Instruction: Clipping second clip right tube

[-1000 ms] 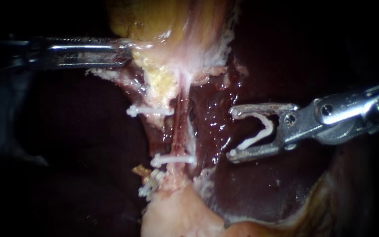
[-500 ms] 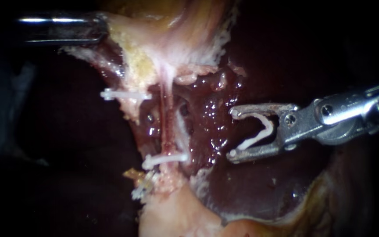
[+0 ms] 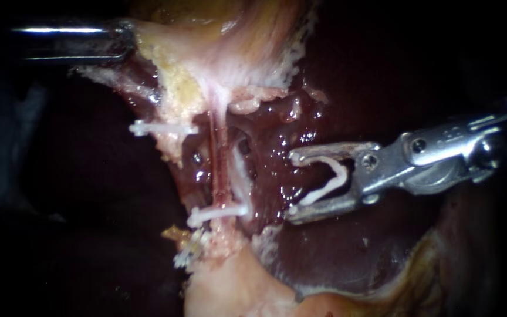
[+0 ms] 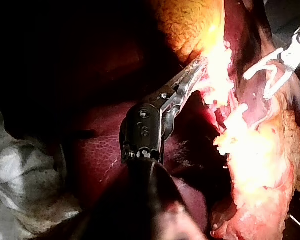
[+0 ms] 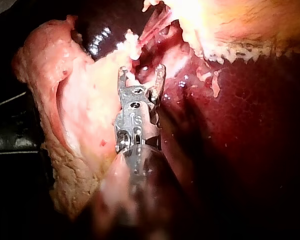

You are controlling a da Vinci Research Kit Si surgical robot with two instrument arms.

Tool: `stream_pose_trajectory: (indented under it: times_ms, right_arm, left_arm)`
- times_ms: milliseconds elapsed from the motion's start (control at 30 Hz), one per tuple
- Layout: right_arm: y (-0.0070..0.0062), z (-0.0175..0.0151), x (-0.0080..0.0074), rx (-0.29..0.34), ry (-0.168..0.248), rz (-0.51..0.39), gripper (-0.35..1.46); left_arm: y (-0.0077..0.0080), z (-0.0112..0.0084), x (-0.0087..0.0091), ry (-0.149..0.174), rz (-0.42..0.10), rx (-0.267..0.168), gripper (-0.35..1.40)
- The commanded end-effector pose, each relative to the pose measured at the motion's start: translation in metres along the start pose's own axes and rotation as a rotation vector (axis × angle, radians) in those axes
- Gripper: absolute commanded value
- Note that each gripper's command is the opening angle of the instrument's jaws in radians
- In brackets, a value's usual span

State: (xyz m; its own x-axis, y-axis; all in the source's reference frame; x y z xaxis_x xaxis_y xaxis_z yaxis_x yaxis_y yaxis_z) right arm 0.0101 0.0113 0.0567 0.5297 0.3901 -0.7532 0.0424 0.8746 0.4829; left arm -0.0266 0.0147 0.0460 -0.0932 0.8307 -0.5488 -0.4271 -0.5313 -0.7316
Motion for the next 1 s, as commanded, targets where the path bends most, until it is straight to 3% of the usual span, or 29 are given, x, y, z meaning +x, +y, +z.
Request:
stream_pose_trajectory:
  times_ms: [33, 200, 400, 533, 1000]
  right_arm:
    - [0.0, 0.0006, 0.0, 0.002, -0.001, 0.012, 0.49]
    - [0.0001, 0.0042, -0.0005, 0.016, 0.001, 0.059, 0.49]
    - [0.0007, 0.0076, -0.0009, 0.033, 0.044, 0.1, 0.49]
    - [0.0011, 0.0086, -0.0005, 0.051, 0.083, 0.14, 0.48]
    - [0.0014, 0.0114, 0.0001, 0.118, 0.141, 0.198, 0.46]
  left_arm:
    - [0.0, 0.0001, 0.0, 0.0, 0.001, 0.001, -0.35]
    - [0.0003, 0.0002, -0.0001, 0.001, 0.001, 0.003, -0.35]
    - [0.0004, 0.0002, -0.0001, 0.0, 0.001, 0.001, -0.35]
    - [0.0004, 0.0002, -0.0001, 0.0, 0.001, 0.001, -0.35]
    - [0.0002, 0.0003, -0.0002, 0.0, 0.002, 0.0, -0.35]
